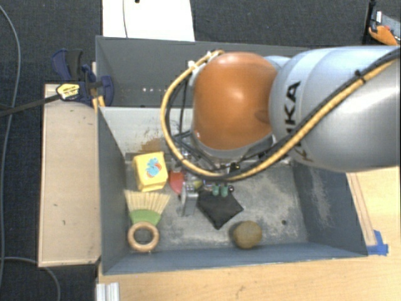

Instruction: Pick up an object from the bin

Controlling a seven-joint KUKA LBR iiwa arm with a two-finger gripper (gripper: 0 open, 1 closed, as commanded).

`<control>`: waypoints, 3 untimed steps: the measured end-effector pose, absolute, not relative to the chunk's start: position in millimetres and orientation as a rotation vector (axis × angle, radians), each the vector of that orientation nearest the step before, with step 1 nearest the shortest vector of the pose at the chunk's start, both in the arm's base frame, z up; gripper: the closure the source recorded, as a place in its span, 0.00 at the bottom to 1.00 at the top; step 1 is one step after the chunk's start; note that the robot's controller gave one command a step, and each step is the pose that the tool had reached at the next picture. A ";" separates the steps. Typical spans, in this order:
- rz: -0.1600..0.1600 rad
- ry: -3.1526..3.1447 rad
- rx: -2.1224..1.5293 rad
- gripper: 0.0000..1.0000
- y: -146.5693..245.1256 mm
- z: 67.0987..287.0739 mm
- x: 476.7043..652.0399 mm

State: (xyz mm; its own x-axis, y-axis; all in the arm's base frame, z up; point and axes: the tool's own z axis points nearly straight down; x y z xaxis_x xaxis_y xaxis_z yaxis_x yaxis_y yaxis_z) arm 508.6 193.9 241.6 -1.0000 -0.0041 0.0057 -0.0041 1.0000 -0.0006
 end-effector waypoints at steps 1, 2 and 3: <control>-0.002 -3.144 -0.003 0.00 192.7 246.1 510.3; -0.005 -3.148 0.101 0.00 181.1 211.0 521.5; -0.004 -3.144 0.171 0.00 147.3 154.0 549.7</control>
Offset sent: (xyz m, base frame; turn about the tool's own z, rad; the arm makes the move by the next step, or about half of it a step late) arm 0.0427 -0.0556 -0.1559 -0.2537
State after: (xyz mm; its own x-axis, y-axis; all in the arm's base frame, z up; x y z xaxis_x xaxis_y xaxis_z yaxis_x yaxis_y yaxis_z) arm 549.7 147.3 154.0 -0.9941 -0.1085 -0.0067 -0.1085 0.9941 0.0022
